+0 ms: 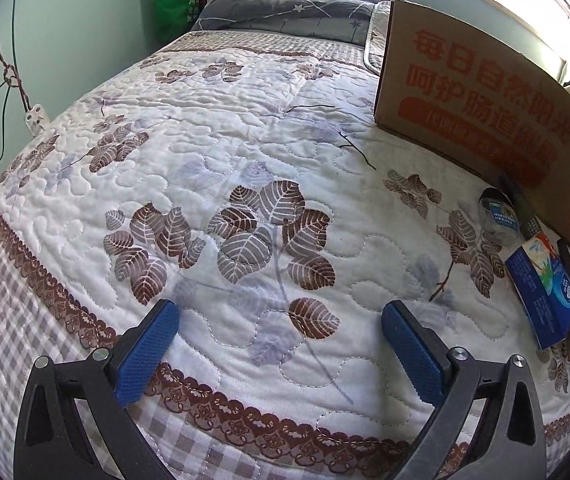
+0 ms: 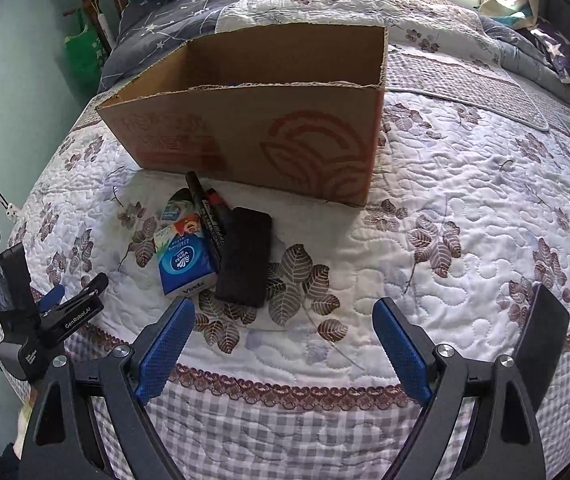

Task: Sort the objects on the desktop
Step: 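Grasp the black phone with the right tool and lift it toward the box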

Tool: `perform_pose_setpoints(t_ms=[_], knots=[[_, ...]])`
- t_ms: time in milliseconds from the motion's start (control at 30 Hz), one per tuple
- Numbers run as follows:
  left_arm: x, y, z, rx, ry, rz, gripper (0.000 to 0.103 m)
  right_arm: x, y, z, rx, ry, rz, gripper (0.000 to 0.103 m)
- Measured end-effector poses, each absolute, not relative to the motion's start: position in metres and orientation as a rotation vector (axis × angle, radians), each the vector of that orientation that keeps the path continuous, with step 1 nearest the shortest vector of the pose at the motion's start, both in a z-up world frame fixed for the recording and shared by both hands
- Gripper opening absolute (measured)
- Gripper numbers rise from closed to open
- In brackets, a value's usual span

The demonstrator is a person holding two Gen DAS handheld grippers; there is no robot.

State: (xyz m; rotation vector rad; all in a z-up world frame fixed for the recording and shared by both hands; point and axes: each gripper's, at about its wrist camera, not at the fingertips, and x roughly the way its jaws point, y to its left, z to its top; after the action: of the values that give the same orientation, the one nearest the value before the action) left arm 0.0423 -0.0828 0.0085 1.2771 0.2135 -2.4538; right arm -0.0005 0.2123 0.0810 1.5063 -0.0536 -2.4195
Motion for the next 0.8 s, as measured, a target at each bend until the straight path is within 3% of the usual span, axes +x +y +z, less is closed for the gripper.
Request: perform_pose_setpoints(t_ms=[67,200,300,467,533,567,800], knots=[[0.042,-0.083,0.008,1.275,0.215,-2.455,0.103,-0.015,0.206,0.065,1.554,-0.072,-2.404,0.089],[0.042,-0.084,0.008,1.269,0.219,-2.456,0.103,-0.044,0.203,0.037,1.660,-0.204,-2.358,0.070],[0.042,-0.085,0.007,1.269,0.225,-2.458,0.103,-0.055,0.195,0.027,1.672,-0.308,-2.298,0.068],[0.041,-0.086,0.007,1.269,0.226,-2.458,0.103,-0.060,0.173,0.021,1.684,-0.161,-2.308,0.064],[0.041,-0.086,0.007,1.269,0.226,-2.457,0.103,-0.057,0.172,0.024,1.645,-0.133,-2.291,0.053],[0.041,-0.086,0.007,1.269,0.226,-2.457,0.103,-0.056,0.175,0.025,1.633,-0.162,-2.262,0.041],[0.041,-0.086,0.007,1.269,0.226,-2.457,0.103,-0.035,0.201,0.047,1.575,-0.238,-2.220,0.041]])
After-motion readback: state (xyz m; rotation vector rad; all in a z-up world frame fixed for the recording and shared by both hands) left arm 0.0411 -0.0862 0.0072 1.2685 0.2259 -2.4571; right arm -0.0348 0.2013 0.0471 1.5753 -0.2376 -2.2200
